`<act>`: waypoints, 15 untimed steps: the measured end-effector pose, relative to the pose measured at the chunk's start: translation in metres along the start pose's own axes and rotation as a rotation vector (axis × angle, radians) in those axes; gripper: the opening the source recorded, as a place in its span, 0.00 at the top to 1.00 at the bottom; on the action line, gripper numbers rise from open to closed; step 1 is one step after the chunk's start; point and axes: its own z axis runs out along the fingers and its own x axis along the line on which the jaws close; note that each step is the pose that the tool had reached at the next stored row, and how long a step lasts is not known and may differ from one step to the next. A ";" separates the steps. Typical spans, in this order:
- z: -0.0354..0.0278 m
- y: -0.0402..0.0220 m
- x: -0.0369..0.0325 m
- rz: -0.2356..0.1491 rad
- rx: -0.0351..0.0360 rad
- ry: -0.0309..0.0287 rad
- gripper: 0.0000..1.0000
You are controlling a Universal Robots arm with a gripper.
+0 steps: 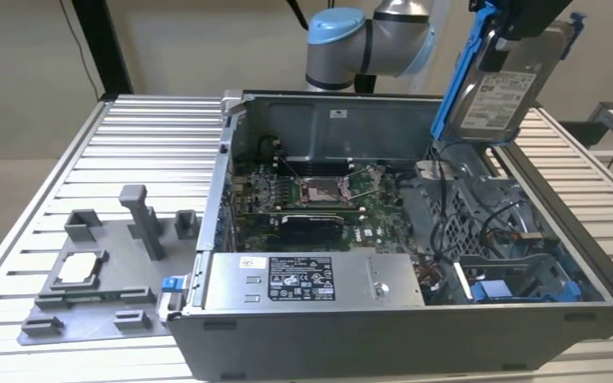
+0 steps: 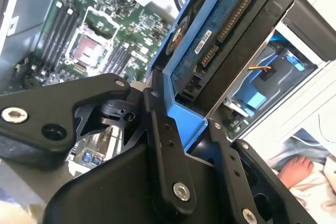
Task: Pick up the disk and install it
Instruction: 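Pick up the disk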
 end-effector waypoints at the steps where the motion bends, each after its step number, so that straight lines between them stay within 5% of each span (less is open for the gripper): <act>1: 0.0001 0.0001 0.0026 0.000 -0.0002 0.0000 1.00; 15: 0.0016 0.0017 0.0466 0.002 -0.0017 -0.0004 1.00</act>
